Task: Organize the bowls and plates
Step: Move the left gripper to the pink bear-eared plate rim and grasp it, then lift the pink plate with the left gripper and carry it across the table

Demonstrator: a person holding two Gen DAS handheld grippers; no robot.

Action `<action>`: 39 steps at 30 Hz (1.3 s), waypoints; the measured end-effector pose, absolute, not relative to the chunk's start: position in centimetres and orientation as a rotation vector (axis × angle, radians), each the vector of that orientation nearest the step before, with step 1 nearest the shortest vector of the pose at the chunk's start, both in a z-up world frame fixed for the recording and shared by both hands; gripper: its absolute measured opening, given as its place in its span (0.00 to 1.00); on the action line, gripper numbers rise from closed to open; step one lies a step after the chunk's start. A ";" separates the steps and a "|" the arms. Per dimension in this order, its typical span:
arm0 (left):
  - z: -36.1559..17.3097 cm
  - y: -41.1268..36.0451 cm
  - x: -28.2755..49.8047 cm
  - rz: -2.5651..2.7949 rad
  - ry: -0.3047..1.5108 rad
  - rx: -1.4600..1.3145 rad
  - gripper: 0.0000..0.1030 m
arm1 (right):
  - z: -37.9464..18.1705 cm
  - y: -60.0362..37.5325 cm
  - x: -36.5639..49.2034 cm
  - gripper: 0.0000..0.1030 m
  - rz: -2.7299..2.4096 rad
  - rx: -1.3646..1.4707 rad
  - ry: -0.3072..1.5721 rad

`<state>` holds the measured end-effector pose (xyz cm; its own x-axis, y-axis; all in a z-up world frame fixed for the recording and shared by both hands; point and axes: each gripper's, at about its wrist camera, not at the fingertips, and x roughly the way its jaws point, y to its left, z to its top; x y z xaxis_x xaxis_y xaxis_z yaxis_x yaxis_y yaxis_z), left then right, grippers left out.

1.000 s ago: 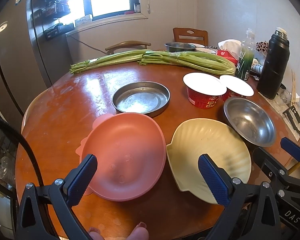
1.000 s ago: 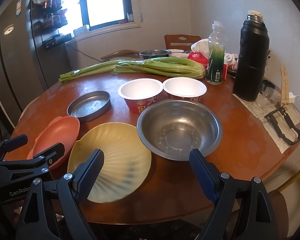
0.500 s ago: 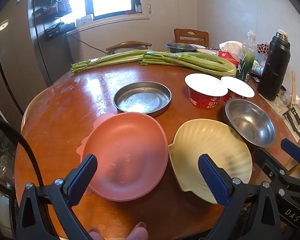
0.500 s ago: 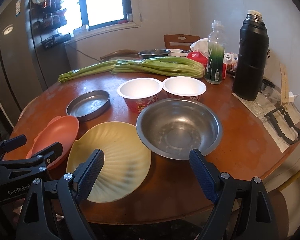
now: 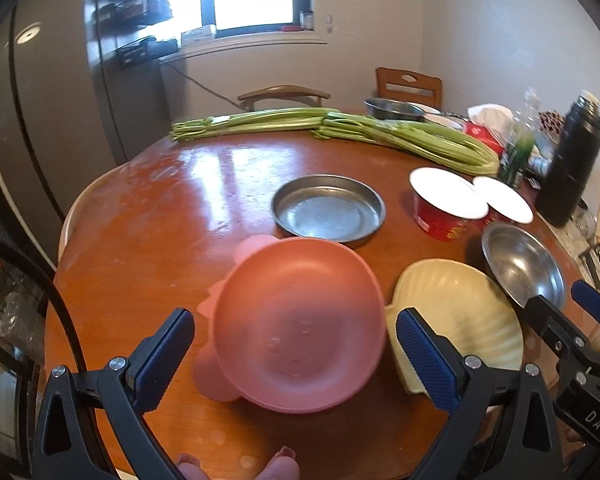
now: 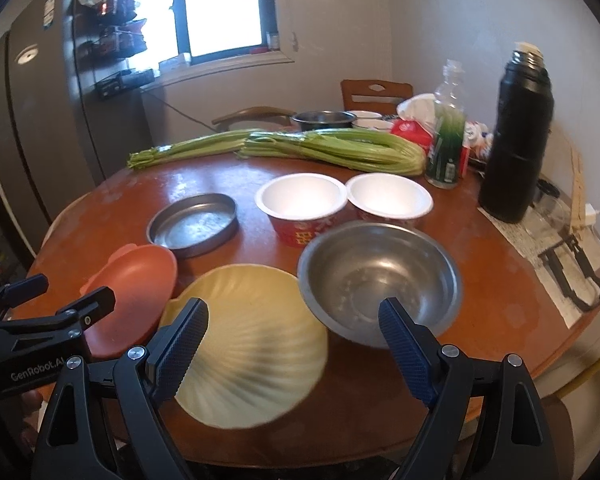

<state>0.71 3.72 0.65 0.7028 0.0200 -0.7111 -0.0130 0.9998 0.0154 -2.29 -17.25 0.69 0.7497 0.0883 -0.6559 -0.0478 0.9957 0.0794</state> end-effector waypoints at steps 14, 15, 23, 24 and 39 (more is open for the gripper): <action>-0.3 10.8 1.9 0.133 0.843 -0.067 0.98 | 0.6 -11.0 1.9 0.85 0.283 -0.020 0.810; -0.6 11.2 1.8 0.138 0.855 -0.069 0.98 | 0.5 -10.6 2.3 0.85 0.292 -0.028 0.818; -2.2 12.6 0.6 0.105 0.938 -0.137 0.98 | -0.8 -8.0 6.3 0.85 0.425 -0.056 0.912; -2.3 12.5 0.6 0.097 0.944 -0.147 0.98 | -1.1 -7.8 6.7 0.85 0.436 -0.059 0.922; -4.9 11.8 1.0 0.109 1.018 -0.217 0.97 | -4.1 -5.5 9.9 0.85 0.517 -0.114 0.984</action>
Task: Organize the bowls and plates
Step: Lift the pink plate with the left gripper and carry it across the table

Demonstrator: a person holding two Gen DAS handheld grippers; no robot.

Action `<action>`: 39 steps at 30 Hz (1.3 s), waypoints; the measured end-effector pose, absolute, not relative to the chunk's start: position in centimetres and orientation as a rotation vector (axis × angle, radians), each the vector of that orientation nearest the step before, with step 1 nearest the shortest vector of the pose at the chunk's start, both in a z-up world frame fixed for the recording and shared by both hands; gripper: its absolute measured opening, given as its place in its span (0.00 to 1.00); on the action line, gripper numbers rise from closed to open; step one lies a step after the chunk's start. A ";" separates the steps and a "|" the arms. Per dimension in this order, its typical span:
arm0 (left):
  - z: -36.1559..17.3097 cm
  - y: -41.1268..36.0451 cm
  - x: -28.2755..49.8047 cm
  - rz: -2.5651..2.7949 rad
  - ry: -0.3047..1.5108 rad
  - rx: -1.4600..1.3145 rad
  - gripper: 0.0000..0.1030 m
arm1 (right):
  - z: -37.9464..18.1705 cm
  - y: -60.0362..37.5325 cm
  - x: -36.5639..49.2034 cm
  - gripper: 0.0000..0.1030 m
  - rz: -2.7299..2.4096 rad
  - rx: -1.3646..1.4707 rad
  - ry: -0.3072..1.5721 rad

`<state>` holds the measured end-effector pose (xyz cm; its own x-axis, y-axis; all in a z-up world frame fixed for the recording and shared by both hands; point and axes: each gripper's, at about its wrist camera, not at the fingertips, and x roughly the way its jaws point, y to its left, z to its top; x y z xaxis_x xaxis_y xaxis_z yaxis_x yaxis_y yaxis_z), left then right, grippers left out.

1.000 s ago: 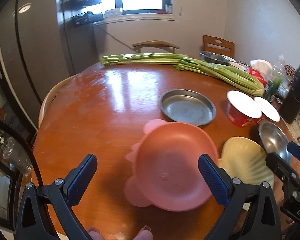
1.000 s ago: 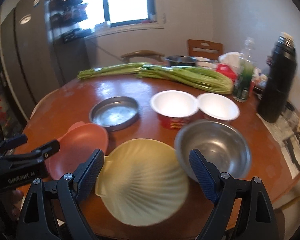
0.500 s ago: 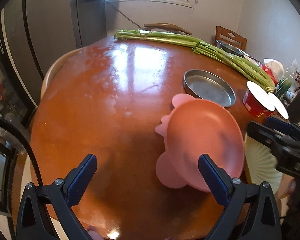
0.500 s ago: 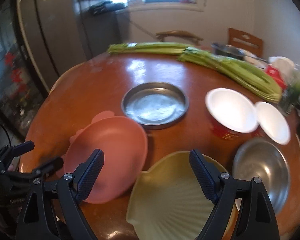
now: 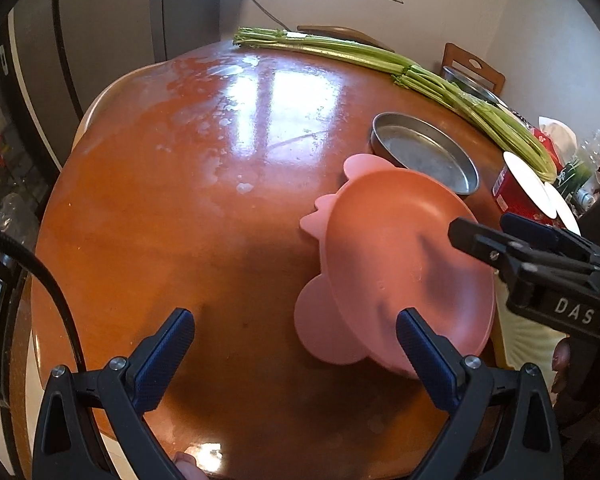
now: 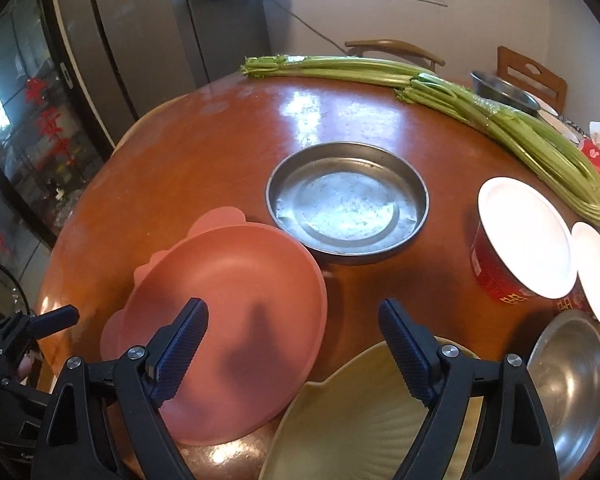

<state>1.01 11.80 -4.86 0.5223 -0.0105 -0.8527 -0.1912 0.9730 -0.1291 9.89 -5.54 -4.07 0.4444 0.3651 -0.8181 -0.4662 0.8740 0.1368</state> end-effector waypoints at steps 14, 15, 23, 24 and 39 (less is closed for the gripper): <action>-5.4 10.9 2.2 0.083 1.045 -0.239 0.75 | -6.1 -5.3 10.7 0.49 0.597 -0.067 1.059; -5.4 10.8 2.3 0.079 1.042 -0.238 0.75 | -6.1 -5.3 10.7 0.48 0.599 -0.065 1.061; -5.3 10.8 2.8 0.067 1.038 -0.249 0.61 | -6.1 -4.9 10.2 0.46 0.618 -0.063 1.069; -5.2 11.0 2.8 0.068 1.038 -0.251 0.60 | -6.1 -4.8 10.2 0.46 0.617 -0.066 1.070; -2.7 13.9 3.0 0.127 0.948 -0.225 0.56 | -3.8 -2.5 8.8 0.47 0.638 -0.091 1.002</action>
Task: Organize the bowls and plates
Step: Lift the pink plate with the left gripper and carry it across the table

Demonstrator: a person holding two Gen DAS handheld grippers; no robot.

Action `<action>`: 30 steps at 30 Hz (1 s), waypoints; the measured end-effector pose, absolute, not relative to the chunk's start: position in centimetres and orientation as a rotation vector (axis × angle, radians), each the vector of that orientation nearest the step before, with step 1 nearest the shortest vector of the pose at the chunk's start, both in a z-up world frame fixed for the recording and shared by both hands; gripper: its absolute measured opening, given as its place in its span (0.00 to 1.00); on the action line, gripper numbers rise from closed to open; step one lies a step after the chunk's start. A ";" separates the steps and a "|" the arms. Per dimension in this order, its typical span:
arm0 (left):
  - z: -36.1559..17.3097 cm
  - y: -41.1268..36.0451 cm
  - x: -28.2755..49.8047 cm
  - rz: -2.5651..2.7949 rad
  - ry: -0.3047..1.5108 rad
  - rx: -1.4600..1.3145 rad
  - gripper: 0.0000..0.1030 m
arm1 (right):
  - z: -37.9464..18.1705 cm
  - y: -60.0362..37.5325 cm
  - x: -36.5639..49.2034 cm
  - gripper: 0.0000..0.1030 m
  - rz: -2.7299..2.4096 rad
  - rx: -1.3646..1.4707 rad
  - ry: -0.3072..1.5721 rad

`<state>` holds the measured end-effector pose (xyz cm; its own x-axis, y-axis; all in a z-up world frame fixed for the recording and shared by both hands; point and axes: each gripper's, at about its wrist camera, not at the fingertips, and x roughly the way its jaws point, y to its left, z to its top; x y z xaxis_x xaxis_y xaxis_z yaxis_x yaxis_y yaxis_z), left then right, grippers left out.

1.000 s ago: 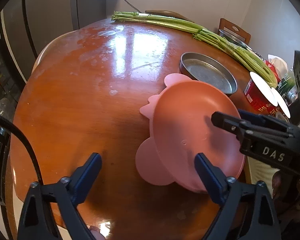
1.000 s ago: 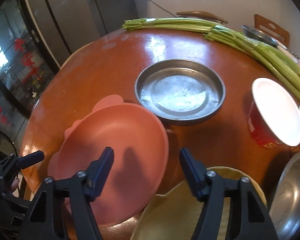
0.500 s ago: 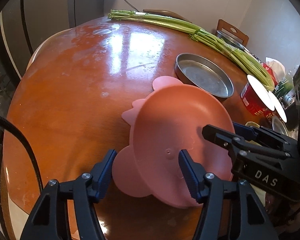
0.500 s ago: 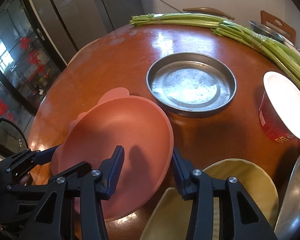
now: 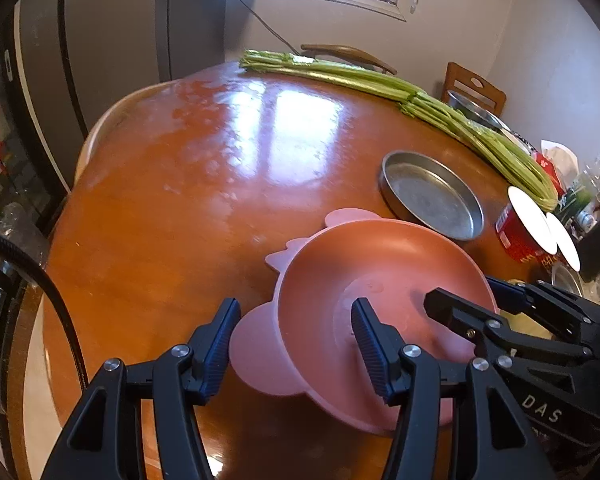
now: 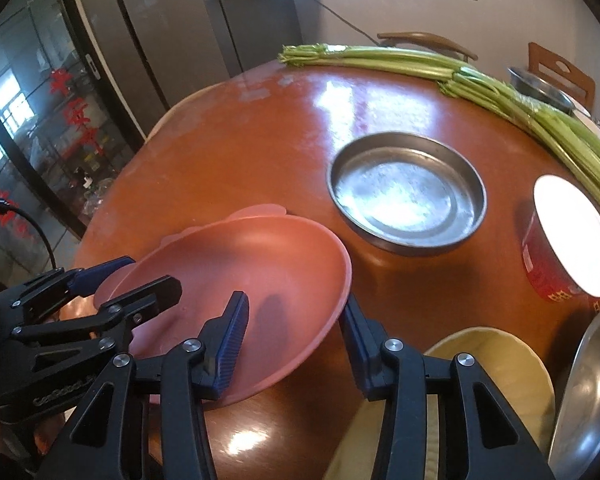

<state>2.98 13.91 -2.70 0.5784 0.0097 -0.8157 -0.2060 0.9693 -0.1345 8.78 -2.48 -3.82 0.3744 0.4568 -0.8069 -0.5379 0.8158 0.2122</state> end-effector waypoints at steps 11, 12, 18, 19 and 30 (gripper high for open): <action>-1.9 16.3 4.8 0.157 0.890 -0.182 0.56 | -2.9 0.9 9.8 0.47 0.632 -0.129 0.961; -1.9 16.4 5.1 0.157 0.888 -0.180 0.56 | -3.1 1.1 10.0 0.47 0.631 -0.125 0.966; -2.6 17.0 6.2 0.153 0.889 -0.160 0.56 | -4.2 1.7 11.0 0.47 0.614 -0.110 1.001; -2.9 17.1 6.4 0.154 0.893 -0.164 0.56 | -4.4 1.8 11.1 0.47 0.614 -0.108 1.005; -4.8 17.4 8.1 0.135 0.928 -0.169 0.56 | -6.2 1.5 12.4 0.47 0.601 -0.065 1.065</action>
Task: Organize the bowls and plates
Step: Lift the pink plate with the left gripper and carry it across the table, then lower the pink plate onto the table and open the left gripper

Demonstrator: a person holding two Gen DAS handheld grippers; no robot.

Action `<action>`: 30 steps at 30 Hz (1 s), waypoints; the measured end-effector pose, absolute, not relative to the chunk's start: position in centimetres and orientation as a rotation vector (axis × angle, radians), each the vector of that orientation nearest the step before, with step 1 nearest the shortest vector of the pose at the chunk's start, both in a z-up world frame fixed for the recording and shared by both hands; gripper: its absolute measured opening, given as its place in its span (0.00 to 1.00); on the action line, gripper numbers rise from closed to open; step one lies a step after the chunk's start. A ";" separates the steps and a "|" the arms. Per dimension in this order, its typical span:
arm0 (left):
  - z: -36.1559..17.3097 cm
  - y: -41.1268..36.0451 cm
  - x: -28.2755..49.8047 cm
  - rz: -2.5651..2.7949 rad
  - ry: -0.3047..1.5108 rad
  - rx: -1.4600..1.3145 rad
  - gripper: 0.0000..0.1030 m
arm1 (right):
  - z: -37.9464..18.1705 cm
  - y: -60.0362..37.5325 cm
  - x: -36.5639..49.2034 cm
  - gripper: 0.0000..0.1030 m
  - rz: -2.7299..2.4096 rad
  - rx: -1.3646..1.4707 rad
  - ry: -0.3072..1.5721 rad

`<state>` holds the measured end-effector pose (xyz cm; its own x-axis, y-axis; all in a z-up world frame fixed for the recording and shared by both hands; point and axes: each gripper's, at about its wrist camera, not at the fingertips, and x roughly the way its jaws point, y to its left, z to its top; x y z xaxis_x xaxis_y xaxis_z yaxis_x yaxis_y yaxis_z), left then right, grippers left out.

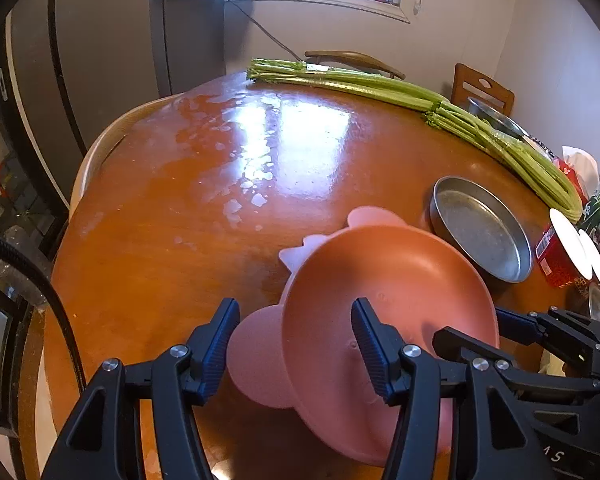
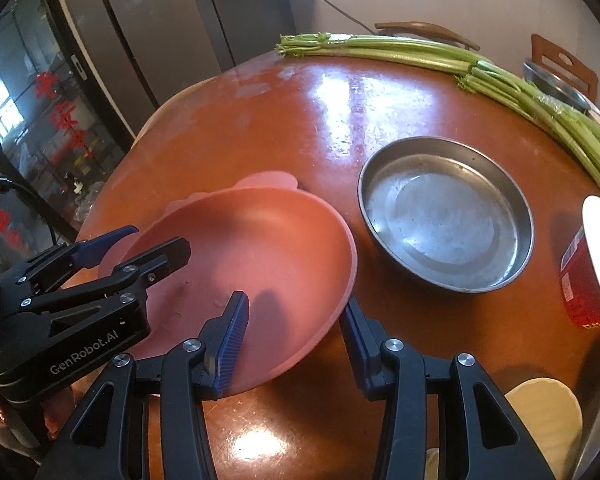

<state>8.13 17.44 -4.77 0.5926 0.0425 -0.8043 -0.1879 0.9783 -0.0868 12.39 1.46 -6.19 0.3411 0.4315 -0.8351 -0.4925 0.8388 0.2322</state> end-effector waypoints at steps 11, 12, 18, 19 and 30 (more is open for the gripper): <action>-5.5 17.4 8.6 0.114 0.956 -0.158 0.56 | -6.7 1.5 12.7 0.47 0.601 -0.051 1.099; -5.5 17.4 8.6 0.113 0.957 -0.157 0.56 | -6.7 1.5 12.7 0.47 0.599 -0.049 1.101; -5.8 17.2 8.8 0.105 0.973 -0.152 0.56 | -6.7 1.1 12.6 0.47 0.593 -0.031 1.109; -5.8 17.2 8.8 0.108 0.972 -0.151 0.57 | -6.7 1.0 12.6 0.47 0.594 -0.028 1.111; -5.3 18.4 8.1 0.150 0.963 -0.163 0.62 | -6.2 0.5 12.4 0.47 0.577 -0.005 1.105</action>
<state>8.06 18.41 -5.29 0.5623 0.0544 -0.8252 -0.1987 0.9775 -0.0710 12.37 0.53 -6.17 0.3186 0.4365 -0.8414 -0.4409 0.8540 0.2761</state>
